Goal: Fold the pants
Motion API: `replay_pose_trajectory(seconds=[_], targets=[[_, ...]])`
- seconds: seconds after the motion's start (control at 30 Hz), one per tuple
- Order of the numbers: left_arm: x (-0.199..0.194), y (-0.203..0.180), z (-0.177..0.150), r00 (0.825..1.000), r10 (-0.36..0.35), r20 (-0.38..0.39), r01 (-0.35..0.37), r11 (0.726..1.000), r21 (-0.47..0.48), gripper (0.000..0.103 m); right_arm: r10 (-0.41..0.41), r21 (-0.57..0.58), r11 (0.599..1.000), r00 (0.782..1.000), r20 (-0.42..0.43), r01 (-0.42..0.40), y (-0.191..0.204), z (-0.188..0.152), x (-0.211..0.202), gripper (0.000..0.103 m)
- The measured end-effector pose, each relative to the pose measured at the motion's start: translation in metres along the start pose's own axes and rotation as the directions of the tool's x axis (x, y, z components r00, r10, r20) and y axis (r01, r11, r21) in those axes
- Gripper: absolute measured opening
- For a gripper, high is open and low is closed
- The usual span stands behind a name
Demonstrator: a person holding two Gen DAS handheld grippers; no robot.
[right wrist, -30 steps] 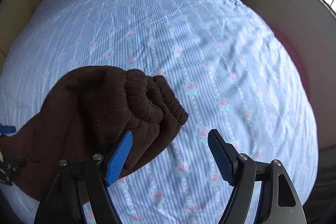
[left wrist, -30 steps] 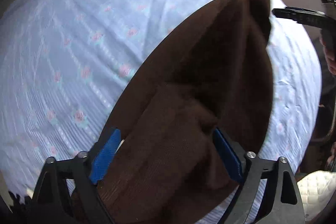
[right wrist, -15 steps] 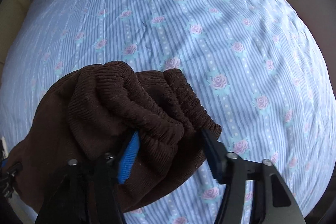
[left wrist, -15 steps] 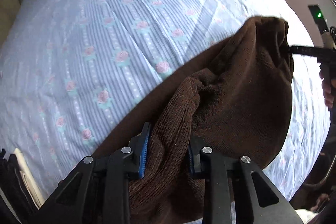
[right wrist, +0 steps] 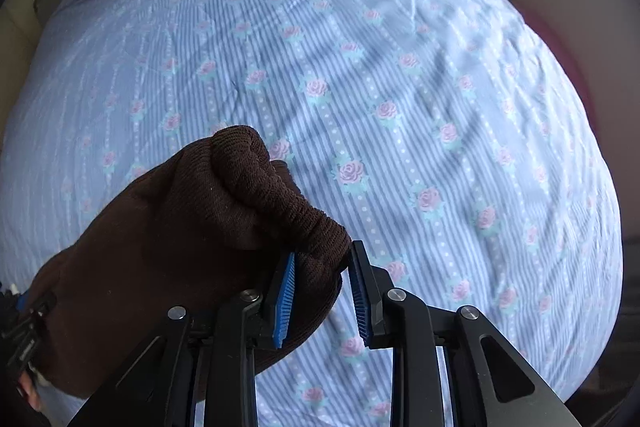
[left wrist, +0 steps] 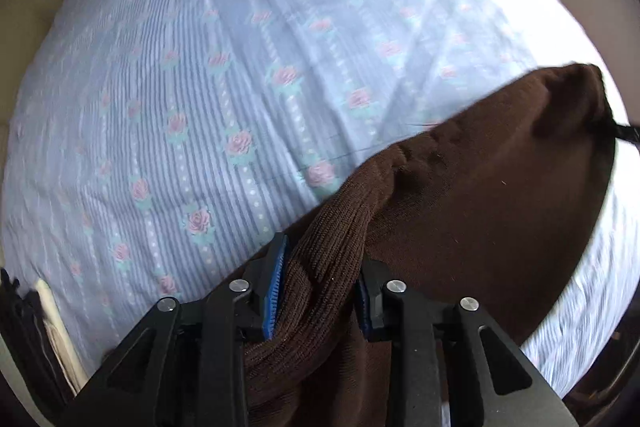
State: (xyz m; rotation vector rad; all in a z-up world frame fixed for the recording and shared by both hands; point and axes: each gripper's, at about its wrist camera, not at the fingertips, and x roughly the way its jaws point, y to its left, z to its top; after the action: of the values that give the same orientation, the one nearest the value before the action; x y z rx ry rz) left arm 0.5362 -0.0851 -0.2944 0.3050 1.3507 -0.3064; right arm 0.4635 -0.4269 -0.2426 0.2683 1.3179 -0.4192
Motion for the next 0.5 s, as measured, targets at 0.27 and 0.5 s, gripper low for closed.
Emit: replay_pose_trajectory(seconds=[0.27, 0.5], targets=[[-0.067, 0.017, -0.026, 0.982, -0.075, 0.173, 0.095, 0.989, -0.112, 0.079, -0.113, -0.126, 0.980, 0.955, 0.276, 0.152, 0.033, -0.044, -0.096, 0.074], [-0.136, 0.080, -0.117, 0.948, 0.057, 0.313, 0.003, 0.982, -0.187, 0.081, 0.085, -0.241, 0.970, 0.969, 0.232, -0.027, 0.089, -0.092, -0.131, 0.074]])
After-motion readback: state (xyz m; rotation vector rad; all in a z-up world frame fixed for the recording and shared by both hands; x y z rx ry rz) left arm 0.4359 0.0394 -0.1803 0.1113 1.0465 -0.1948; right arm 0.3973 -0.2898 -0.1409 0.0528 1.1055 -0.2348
